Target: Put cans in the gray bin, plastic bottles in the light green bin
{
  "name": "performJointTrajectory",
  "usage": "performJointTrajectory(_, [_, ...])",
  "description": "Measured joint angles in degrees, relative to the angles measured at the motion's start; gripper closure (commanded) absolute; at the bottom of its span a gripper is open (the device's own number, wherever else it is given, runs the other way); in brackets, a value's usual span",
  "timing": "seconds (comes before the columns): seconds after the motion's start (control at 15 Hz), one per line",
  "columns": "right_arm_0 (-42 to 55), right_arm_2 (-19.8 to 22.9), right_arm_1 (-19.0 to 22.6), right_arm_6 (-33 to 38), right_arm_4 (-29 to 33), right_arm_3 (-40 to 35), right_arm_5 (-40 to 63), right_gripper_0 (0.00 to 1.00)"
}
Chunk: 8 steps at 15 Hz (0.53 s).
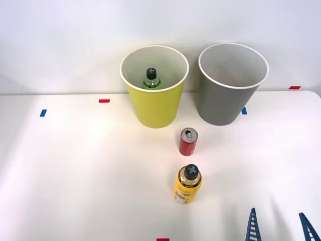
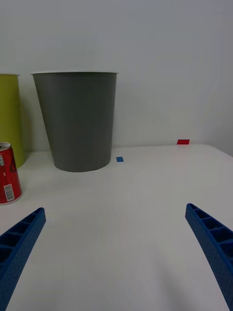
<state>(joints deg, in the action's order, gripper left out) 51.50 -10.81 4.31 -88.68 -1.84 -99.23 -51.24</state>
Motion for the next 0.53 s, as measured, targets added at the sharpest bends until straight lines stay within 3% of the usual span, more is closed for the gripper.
performJointTrajectory(0.53, [0.0,0.0,0.0,0.0,0.0,0.0,0.0,0.0])
